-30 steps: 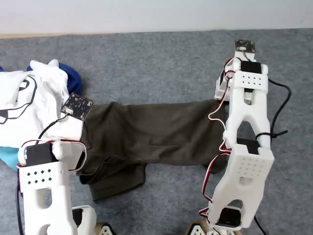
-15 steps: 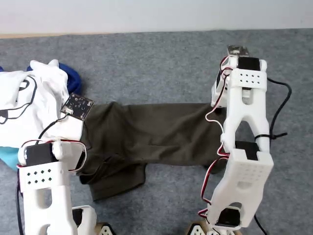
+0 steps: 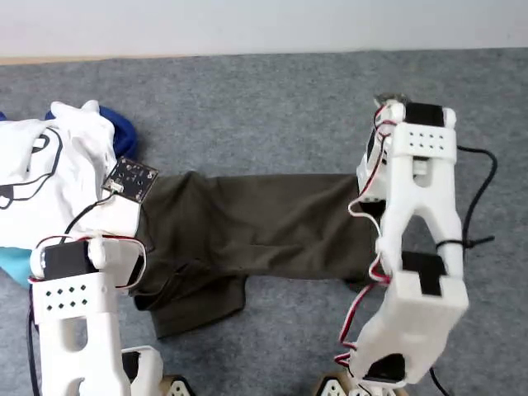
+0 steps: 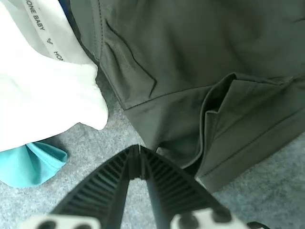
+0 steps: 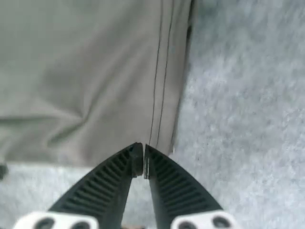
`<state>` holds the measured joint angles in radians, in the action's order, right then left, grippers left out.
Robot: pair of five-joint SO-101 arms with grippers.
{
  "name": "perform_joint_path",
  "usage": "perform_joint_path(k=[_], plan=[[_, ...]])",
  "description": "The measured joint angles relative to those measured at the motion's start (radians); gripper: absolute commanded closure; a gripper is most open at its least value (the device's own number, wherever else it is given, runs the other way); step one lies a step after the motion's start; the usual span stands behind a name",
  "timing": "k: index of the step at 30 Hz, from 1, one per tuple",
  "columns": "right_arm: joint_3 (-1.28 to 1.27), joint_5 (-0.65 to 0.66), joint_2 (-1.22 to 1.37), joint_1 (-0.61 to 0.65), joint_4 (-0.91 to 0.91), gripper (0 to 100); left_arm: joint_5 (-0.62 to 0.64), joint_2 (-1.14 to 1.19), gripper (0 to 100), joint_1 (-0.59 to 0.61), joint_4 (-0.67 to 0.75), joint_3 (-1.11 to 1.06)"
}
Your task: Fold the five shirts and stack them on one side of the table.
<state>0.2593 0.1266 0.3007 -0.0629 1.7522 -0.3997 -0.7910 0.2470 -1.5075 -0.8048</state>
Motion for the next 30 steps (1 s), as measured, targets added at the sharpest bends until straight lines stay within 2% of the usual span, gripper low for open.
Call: perform_joint_path(k=[5,8,13,17,25,30], plan=[[-0.27,0.041,-0.19,-0.032,0.0,97.7,0.0,0.0,99,0.0,0.0,0.0],[-0.381,0.066,-0.279,-0.038,0.0,93.4,0.0,0.0,99,0.0,0.0,0.0],[-0.456,0.11,-0.368,-0.035,0.0,84.9,-0.008,0.0,99,0.0,0.0,0.0],[-0.465,0.146,-0.376,-0.031,0.0,82.6,-0.058,0.0,99,0.0,0.0,0.0],[-0.485,0.147,-0.325,0.138,0.0,82.6,-0.117,0.0,99,0.0,0.0,0.0],[-0.485,0.147,-0.232,0.195,-0.002,82.6,-0.143,0.0,99,0.0,0.002,0.0]])
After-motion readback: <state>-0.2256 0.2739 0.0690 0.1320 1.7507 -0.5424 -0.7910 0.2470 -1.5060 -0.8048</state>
